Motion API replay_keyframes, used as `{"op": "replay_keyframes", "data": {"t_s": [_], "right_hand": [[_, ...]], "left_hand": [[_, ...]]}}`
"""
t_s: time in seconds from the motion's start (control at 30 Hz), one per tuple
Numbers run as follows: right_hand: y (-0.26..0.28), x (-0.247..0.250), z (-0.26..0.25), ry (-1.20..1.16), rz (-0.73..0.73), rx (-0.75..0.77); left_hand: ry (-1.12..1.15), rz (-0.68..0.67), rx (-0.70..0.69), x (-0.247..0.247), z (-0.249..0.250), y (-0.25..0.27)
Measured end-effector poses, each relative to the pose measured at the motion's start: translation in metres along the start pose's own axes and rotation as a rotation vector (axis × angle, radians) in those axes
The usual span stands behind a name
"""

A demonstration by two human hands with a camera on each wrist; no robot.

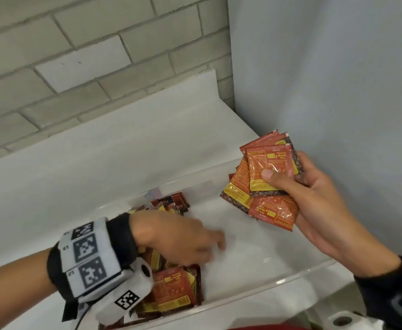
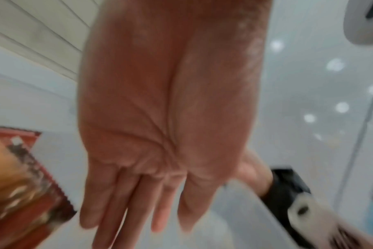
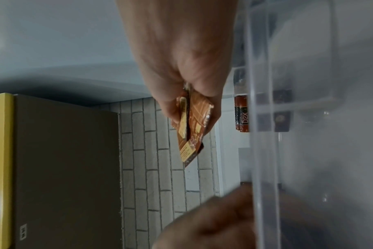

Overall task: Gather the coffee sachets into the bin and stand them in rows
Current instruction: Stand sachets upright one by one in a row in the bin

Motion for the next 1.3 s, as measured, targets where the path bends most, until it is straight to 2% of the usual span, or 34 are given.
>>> {"op": "replay_keyframes", "data": {"t_s": [0.1,0.17,0.27,0.33,0.5,0.57,0.67,0.77,0.93,1.07,1.17,1.3], "right_hand": [[-0.001,-0.002,-0.001,-0.011,-0.004,0.011],[-0.002,-0.006,-0.001,-0.004,-0.017,0.015],[-0.001,-0.018,0.001,0.019,-0.069,0.021],[0.001,-0.026,0.001,0.046,-0.112,0.035],[0.001,-0.031,0.001,0.104,-0.128,0.051],[0.001,-0.034,0.0,0.103,-0.147,0.05],[0.003,-0.04,-0.002,0.15,-0.172,0.074],[0.005,-0.038,-0.008,0.301,-0.096,0.162],[0.003,-0.032,-0.012,0.6,0.04,0.305],[0.003,-0.029,-0.012,0.592,0.042,0.337],[0.002,-0.023,-0.013,0.557,0.092,0.345],[0.007,-0.026,-0.018,0.726,0.151,0.459]], "left_hand": [[0.18,0.348,-0.054,0.047,-0.015,0.021],[0.404,0.474,-0.133,0.069,-0.021,0.033],[0.79,0.597,-0.304,0.082,-0.013,0.032],[0.997,0.632,-0.401,0.082,-0.005,0.02],[1.295,0.764,-0.414,0.076,-0.001,-0.008],[1.384,0.777,-0.46,0.074,-0.001,-0.013],[1.384,0.749,-0.551,0.073,0.006,-0.017],[1.35,0.749,-0.582,0.071,0.008,-0.017],[1.379,0.839,-0.532,0.074,-0.006,-0.008],[1.421,0.893,-0.474,0.078,-0.022,-0.001],[1.355,0.918,-0.413,0.079,-0.032,0.006],[1.269,0.82,-0.382,0.075,-0.032,0.006]]}}
Point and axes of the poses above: each hand's wrist, its own y-axis away from the middle knuckle, its own x-axis out of the back of the hand, z = x × y, the point moved 9 cm from there along -y, towards the middle knuckle, and after that the axes turned 10 degrees about -x, right-handed, at the moved point
